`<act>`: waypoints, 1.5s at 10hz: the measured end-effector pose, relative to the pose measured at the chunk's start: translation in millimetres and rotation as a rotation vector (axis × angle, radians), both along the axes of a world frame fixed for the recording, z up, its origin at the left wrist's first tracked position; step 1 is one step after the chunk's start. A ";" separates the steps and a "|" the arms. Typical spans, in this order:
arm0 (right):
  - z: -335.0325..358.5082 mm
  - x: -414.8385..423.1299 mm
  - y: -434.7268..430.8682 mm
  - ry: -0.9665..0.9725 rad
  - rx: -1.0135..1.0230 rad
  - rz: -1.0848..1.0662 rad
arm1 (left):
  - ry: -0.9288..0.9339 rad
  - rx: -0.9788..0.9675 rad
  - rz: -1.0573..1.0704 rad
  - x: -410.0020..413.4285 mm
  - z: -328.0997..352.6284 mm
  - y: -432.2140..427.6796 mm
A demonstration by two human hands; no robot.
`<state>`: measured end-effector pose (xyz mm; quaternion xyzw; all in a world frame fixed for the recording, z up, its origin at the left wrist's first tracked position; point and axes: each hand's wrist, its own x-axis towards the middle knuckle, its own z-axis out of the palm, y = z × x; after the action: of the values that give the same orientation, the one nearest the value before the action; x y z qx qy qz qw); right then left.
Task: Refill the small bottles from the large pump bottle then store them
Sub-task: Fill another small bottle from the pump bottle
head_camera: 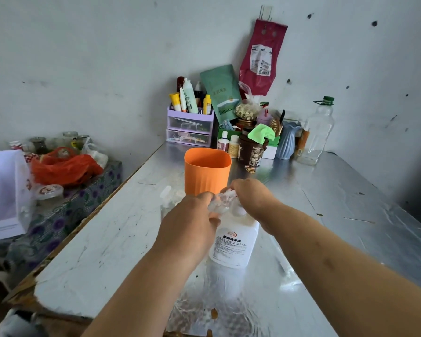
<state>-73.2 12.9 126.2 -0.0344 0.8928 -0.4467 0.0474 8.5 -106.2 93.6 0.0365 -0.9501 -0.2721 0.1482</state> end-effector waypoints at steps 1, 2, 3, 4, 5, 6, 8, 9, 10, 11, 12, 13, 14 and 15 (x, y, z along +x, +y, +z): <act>0.9 2.1 -0.8 0.015 0.027 0.019 | -0.010 0.010 0.004 0.1 0.2 0.5; 4.0 5.2 -1.1 -0.047 -0.016 0.032 | -0.001 -0.006 0.013 0.6 3.8 0.6; 3.4 -0.6 0.4 -0.058 0.054 0.090 | 0.011 -0.018 0.022 2.9 8.1 0.9; 6.6 -1.9 2.9 -0.034 0.041 0.100 | 0.021 -0.015 0.022 4.0 10.5 2.2; 5.6 -2.4 3.2 -0.016 0.035 0.122 | 0.016 -0.021 0.023 3.9 10.6 2.4; 5.6 -1.5 3.1 -0.009 0.032 0.131 | 0.012 -0.010 0.024 2.2 10.0 2.1; 6.0 -2.8 0.9 0.012 0.104 0.171 | 0.018 0.008 0.015 1.7 7.5 2.2; 4.0 -5.5 1.9 0.030 0.138 0.174 | 0.024 0.019 0.014 0.5 6.5 3.4; 1.2 -4.9 1.1 0.034 0.135 0.149 | 0.011 0.017 0.012 -2.0 3.8 4.1; -1.8 -4.3 -0.6 0.012 0.075 0.085 | -0.005 0.011 0.014 -2.7 1.2 3.1; -1.9 -3.8 -0.4 -0.017 0.093 0.097 | -0.014 -0.002 0.018 -1.4 2.5 3.3; 3.0 -0.9 1.7 -0.107 -0.032 0.050 | -0.017 -0.002 0.020 2.2 8.2 4.4; 8.3 4.1 1.9 -0.119 -0.072 0.032 | -0.013 -0.019 0.029 4.9 13.2 3.6; 12.6 8.5 1.1 -0.104 -0.070 0.031 | -0.011 -0.017 0.024 7.8 14.9 4.2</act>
<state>-64.8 14.1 138.8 -0.0266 0.8724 -0.4779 0.0992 16.3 -102.1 108.5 0.0480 -0.9527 -0.2618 0.1467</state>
